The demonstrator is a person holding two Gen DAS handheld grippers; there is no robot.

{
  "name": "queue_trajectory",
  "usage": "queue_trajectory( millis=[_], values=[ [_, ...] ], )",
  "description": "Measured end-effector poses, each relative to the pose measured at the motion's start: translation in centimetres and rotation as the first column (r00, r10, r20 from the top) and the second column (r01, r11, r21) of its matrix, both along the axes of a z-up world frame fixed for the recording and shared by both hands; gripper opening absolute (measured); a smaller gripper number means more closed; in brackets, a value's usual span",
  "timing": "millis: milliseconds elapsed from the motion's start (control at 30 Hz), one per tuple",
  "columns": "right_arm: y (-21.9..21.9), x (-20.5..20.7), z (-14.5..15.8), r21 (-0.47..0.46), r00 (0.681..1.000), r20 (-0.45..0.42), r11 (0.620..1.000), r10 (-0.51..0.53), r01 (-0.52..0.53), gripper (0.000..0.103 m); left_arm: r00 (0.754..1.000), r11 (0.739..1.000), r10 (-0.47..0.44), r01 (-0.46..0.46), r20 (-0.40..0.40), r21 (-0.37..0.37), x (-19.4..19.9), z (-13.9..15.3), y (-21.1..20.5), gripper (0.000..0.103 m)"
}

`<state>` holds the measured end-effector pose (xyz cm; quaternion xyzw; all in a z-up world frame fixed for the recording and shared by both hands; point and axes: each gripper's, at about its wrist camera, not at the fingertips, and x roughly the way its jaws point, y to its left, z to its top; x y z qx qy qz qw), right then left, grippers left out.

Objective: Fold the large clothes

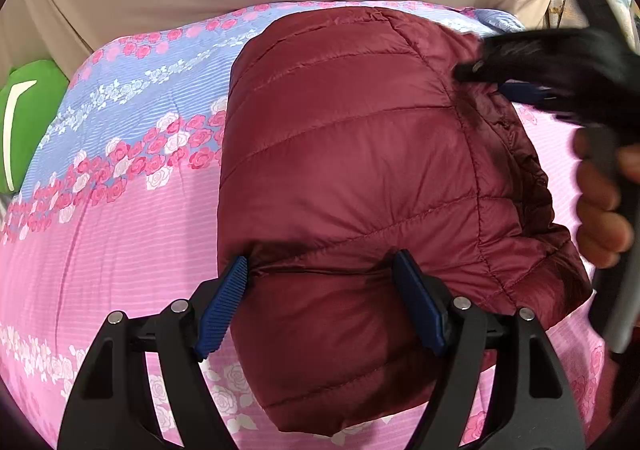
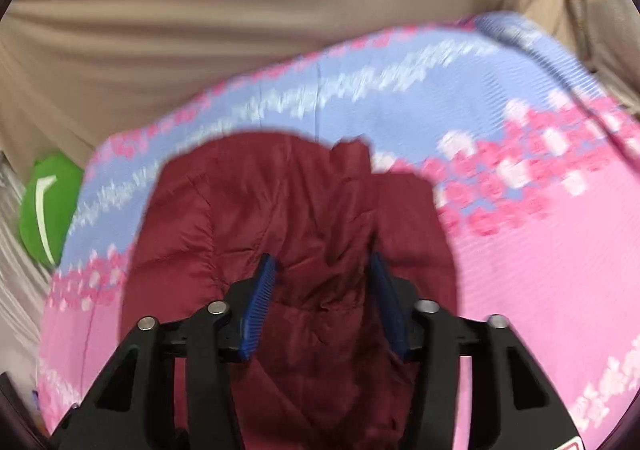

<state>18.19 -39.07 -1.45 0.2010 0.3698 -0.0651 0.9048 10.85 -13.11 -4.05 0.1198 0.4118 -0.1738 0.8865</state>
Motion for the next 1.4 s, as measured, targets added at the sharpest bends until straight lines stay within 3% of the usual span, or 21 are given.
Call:
queue_trajectory(
  millis=[33, 167, 200, 267, 333, 433, 533, 633, 733, 833, 900, 967, 1067, 1133, 1167, 1200, 1300, 1400],
  values=[
    [0.2, 0.2, -0.3, 0.010, 1.000, 0.006, 1.000, 0.000, 0.000, 0.008, 1.000, 1.000, 0.002, -0.002, -0.002, -0.003, 0.1, 0.0, 0.1, 0.073],
    [-0.8, -2.4, 0.7, 0.025, 0.988, 0.143, 0.998, -0.057, 0.054, 0.003, 1.000, 0.999, -0.012, 0.011, -0.012, -0.031, 0.2, 0.0, 0.4, 0.076],
    [-1.0, -2.2, 0.1, 0.011, 0.990, 0.127, 0.998, -0.068, 0.067, 0.003, 1.000, 0.999, -0.016, 0.016, -0.008, -0.031, 0.1, 0.0, 0.2, 0.078],
    [-0.7, -0.1, -3.2, -0.054, 0.998, 0.015, 0.996, -0.066, 0.066, 0.002, 0.999, 0.999, -0.039, 0.040, 0.017, -0.030, -0.1, -0.1, -0.4, 0.084],
    [-0.6, 0.6, -4.8, -0.057, 0.999, -0.012, 0.997, -0.050, 0.050, 0.002, 0.998, 0.999, -0.044, 0.044, 0.048, -0.006, -0.5, 0.0, -1.0, 0.084],
    [-0.4, 0.4, -3.7, -0.084, 0.998, -0.025, 0.995, -0.056, 0.054, 0.003, 0.999, 0.999, -0.039, 0.038, 0.028, 0.012, -0.2, -0.3, -1.0, 0.084],
    [-0.8, -2.7, -0.5, -0.036, 0.996, 0.060, 0.997, -0.067, 0.070, 0.005, 0.999, 0.997, -0.041, 0.039, -0.028, -0.061, 0.3, 0.8, 0.8, 0.082],
    [0.8, -7.0, 2.5, -0.075, 0.991, 0.135, 0.997, 0.000, 0.010, 0.005, 0.999, 0.991, -0.040, 0.036, -0.032, -0.129, 0.2, 2.5, 2.6, 0.082],
    [2.5, -8.4, 1.9, -0.099, 0.993, 0.090, 0.993, 0.073, -0.064, 0.005, 0.999, 0.990, -0.035, 0.034, -0.006, -0.134, 0.1, 3.2, 3.0, 0.082],
    [3.0, -7.4, -3.3, -0.078, 0.995, -0.057, 0.993, 0.079, -0.083, 0.000, 0.997, 0.993, -0.047, 0.039, -0.068, -0.115, 0.7, 1.3, 1.8, 0.082],
    [2.7, -7.2, -5.2, -0.036, 0.996, -0.047, 0.996, 0.078, -0.079, 0.000, 0.996, 0.995, -0.047, 0.040, -0.081, -0.090, 0.8, 0.1, 0.9, 0.086],
    [2.6, -7.3, -4.5, -0.036, 0.996, -0.066, 0.997, 0.066, -0.069, 0.000, 0.998, 0.999, -0.037, 0.035, -0.052, -0.041, 0.6, -0.3, 0.2, 0.087],
    [2.0, -8.9, -2.5, -0.018, 0.999, -0.028, 0.999, 0.031, -0.032, 0.010, 0.996, 0.997, -0.037, 0.031, -0.079, -0.065, 0.7, 0.2, 0.7, 0.087],
    [1.3, -10.3, -1.6, -0.001, 1.000, 0.010, 1.000, -0.008, 0.008, 0.031, 0.994, 0.995, -0.030, 0.020, -0.101, -0.095, 1.2, 0.6, 1.4, 0.087],
    [0.8, -11.0, -1.3, 0.002, 0.999, 0.026, 0.999, -0.039, 0.039, 0.051, 0.994, 0.995, -0.025, 0.014, -0.106, -0.099, 1.5, 0.7, 1.6, 0.087],
    [0.7, -11.4, -1.3, 0.003, 0.998, 0.031, 0.999, -0.050, 0.050, 0.061, 0.994, 0.995, -0.019, 0.007, -0.109, -0.104, 1.8, 0.7, 1.8, 0.089],
    [0.2, -11.0, -2.5, 0.017, 0.999, -0.024, 0.999, -0.046, 0.047, 0.064, 0.992, 0.992, 0.004, -0.020, -0.123, -0.128, 2.9, 1.2, 2.3, 0.092],
    [-0.2, -10.3, -4.3, 0.102, 0.998, -0.067, 0.994, -0.021, 0.028, 0.068, 0.988, 0.986, 0.006, -0.032, -0.155, -0.164, 4.2, 1.3, 2.6, 0.094]
  ],
)
